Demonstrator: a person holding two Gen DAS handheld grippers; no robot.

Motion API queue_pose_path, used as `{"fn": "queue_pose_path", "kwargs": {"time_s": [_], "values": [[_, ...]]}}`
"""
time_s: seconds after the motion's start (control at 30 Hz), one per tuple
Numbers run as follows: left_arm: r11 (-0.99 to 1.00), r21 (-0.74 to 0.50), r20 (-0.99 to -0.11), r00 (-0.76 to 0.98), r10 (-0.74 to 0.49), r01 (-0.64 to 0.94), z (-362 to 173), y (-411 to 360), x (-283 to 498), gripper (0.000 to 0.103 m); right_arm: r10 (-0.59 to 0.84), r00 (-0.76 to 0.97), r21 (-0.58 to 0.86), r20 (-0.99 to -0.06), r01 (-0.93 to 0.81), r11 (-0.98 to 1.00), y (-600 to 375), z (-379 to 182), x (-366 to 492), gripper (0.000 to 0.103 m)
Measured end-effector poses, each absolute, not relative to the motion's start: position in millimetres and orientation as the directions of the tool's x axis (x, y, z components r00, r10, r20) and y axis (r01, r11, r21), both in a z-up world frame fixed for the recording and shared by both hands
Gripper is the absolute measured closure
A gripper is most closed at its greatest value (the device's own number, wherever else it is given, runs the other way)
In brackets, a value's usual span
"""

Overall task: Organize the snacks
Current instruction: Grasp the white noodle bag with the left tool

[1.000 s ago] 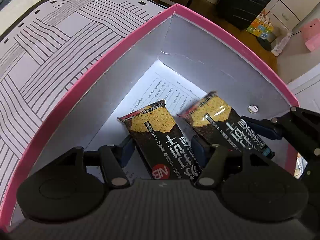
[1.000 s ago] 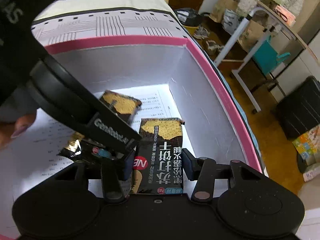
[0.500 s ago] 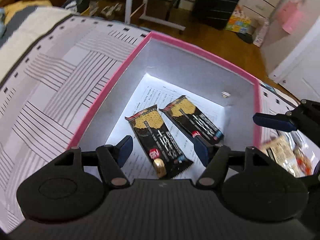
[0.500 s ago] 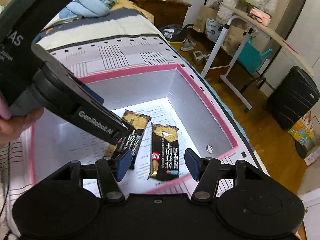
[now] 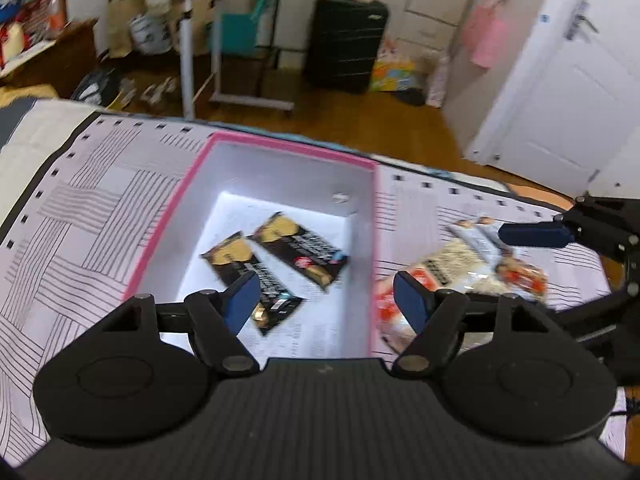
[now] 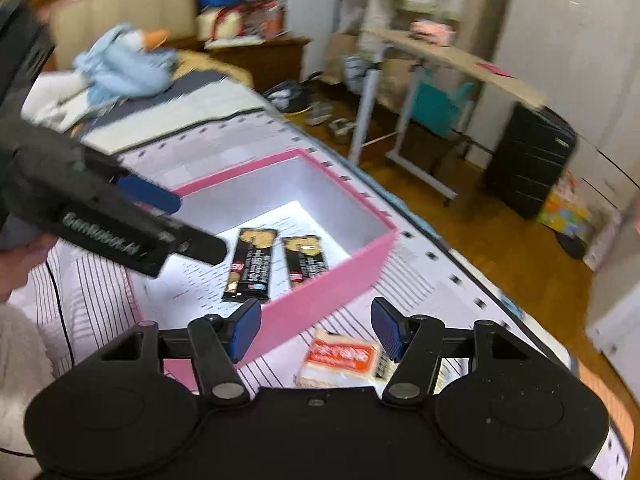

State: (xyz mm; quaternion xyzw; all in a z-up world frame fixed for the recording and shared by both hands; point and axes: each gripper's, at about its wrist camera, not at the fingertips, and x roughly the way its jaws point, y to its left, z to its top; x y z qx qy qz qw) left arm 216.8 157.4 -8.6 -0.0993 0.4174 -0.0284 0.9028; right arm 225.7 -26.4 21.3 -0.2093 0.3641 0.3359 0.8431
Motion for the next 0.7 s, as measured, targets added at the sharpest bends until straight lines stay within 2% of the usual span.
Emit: {"fn": "queue_pose_path", "kwargs": {"time_s": [0.13, 0.27, 0.43, 0.7], "values": [[0.979, -0.202, -0.731, 0.662, -0.164, 0.02, 1, 129, 203, 0.029, 0.407, 0.553, -0.083, -0.727, -0.659, 0.747, -67, 32, 210, 0.035], [0.989, -0.147, -0.727, 0.678, -0.11, 0.003, 3, 97, 201, 0.029, 0.379, 0.585, -0.042, -0.717, -0.579, 0.814, -107, 21, 199, 0.034], [0.98, -0.196, -0.739, 0.653, -0.165, 0.026, -4, 66, 207, 0.029, 0.358, 0.594, 0.016, -0.72, -0.503, 0.864, -135, -9, 204, 0.034], [0.972, -0.23, -0.775, 0.613, -0.153, -0.048, -48, 29, 222, 0.03, 0.406, 0.524, 0.039, -0.749, -0.577, 0.816, -143, -50, 232, 0.035]]}}
